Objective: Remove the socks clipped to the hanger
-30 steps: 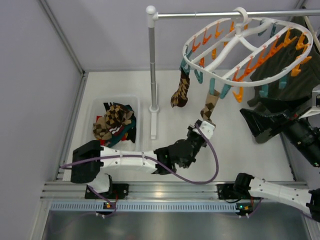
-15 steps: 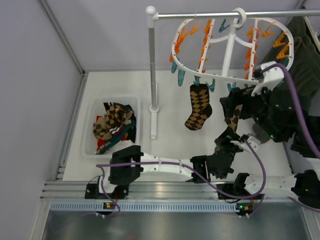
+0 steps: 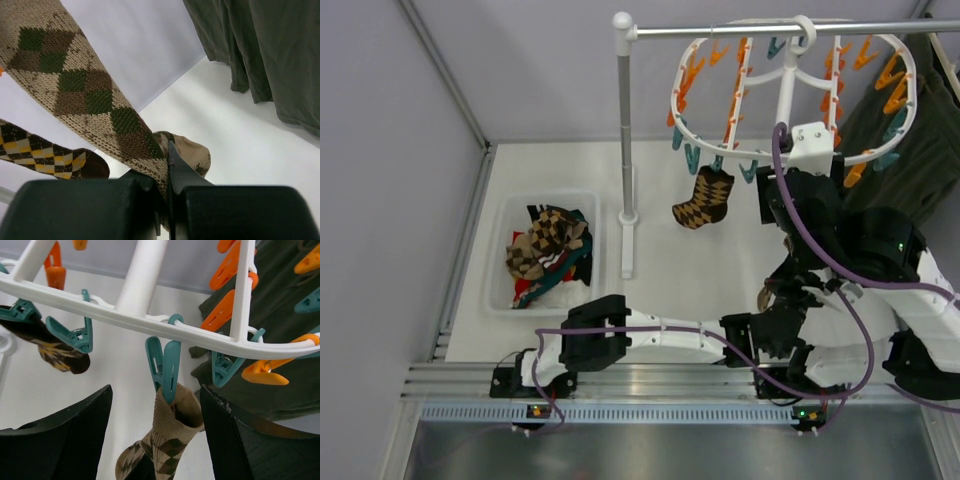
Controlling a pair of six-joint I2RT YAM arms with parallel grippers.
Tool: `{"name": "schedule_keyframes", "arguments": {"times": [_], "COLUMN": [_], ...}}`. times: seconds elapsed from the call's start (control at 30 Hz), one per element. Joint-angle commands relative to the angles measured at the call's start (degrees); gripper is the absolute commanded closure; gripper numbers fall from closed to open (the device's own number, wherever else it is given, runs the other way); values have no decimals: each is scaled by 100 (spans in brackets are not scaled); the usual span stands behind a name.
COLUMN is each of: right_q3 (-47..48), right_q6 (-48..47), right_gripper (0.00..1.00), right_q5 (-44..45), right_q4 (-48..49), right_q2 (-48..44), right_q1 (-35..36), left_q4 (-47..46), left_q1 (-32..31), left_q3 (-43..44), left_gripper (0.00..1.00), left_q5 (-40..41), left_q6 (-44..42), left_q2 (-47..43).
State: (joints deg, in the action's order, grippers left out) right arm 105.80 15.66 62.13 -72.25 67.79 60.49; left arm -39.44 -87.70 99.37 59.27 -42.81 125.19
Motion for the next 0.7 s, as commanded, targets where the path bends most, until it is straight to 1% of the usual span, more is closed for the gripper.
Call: {"name": "schedule_keyframes", "arguments": {"times": [0.0, 0.07, 0.17, 0.23, 0.3, 0.33, 0.43, 0.57, 0.63, 0.67], "right_q3": [-6, -68, -269, -401, -674, -788, -1192, -1465, -1553, -1623], "right_q6": [43, -36, -168, -344, -589, -712, -1126, -1477, -1505, -1748], "right_gripper": [33, 34, 36, 37, 39, 41, 43, 43, 43, 43], "right_q5": [669, 721, 1072, 1187, 1363, 1389, 1381, 1407, 1425, 1425], "right_q4": [-106, 69, 193, 491, 746, 1113, 1773, 2162, 2380, 2452], "right_q2": [68, 138, 208, 191, 103, 59, -134, -161, -169, -178], "right_q1": [-37, -37, -37, -37, -37, -46, -177, -397, -581, -643], "left_q4": [-143, -152, -143, -143, -152, -143, -143, -143, -152, -152], "left_q1": [-80, -80, -80, -72, -72, -72, -72, -72, -80, -80], "left_q3": [214, 223, 205, 197, 188, 179, 126, 30, 3, -6], "left_gripper": [100, 100, 100, 100, 100, 100, 100, 100, 100, 100], "left_q5": [-213, -240, -266, -275, -275, -284, -301, -337, -345, -345], "left_q6": [-79, -52, 0, 27, 35, 62, 114, 176, 203, 211], "left_q2": [59, 41, 32, 15, 6, -3, -47, -126, -161, -161]}}
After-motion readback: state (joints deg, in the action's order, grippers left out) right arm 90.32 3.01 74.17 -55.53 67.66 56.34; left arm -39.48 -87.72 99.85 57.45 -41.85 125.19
